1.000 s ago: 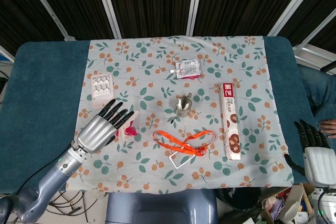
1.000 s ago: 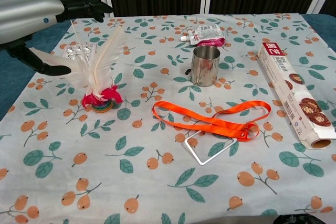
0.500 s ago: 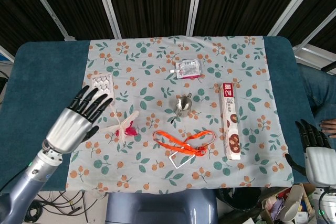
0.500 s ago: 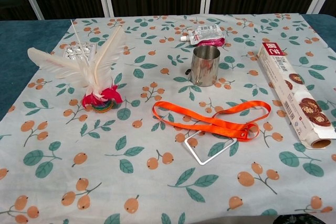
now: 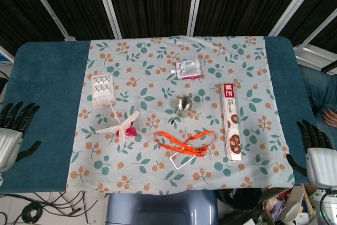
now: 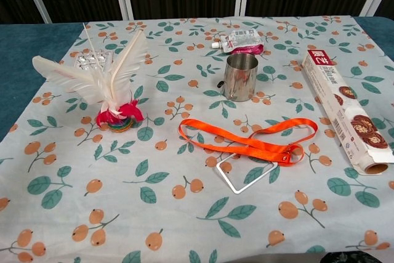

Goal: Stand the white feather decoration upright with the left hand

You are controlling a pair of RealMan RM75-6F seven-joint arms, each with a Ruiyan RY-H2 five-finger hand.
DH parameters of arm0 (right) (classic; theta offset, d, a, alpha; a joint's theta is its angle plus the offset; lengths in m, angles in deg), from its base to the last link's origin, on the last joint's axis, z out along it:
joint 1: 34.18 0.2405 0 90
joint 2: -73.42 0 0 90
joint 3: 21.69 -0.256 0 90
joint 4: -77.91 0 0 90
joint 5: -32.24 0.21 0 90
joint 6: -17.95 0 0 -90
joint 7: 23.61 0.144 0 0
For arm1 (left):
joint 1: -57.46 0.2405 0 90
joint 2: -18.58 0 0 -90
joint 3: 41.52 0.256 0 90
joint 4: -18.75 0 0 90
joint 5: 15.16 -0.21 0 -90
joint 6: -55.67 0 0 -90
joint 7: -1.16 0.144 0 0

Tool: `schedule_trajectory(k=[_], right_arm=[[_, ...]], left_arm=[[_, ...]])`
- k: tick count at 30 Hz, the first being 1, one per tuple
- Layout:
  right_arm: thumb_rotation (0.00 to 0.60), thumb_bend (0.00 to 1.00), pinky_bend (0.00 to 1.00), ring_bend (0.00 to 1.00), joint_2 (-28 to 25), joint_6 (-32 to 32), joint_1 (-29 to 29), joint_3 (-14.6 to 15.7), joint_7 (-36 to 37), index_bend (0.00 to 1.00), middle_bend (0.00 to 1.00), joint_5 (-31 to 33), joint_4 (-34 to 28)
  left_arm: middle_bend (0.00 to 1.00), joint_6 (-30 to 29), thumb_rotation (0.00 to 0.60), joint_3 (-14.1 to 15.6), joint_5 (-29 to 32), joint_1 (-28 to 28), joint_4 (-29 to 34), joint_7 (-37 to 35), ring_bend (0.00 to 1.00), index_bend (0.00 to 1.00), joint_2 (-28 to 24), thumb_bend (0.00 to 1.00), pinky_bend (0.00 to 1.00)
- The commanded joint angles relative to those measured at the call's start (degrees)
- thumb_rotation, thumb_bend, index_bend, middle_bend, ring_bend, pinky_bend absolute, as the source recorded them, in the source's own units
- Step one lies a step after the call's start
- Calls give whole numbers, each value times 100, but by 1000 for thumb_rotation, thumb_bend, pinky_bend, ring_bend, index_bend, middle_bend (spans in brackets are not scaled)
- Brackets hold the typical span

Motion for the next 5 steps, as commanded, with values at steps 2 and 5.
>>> schedule_trajectory(k=[2, 5], right_arm=[[600, 135, 159, 103, 4, -23, -2, 0, 3, 78, 45, -22, 2], [600, 133, 159, 103, 7, -39, -6, 0, 5, 78, 46, -35, 10]], left_arm=[[70, -140, 600, 123, 284, 342, -892, -783, 0, 55, 317, 214, 30], [68, -134, 600, 90, 337, 384, -1184, -1017, 0, 55, 434, 214, 28]])
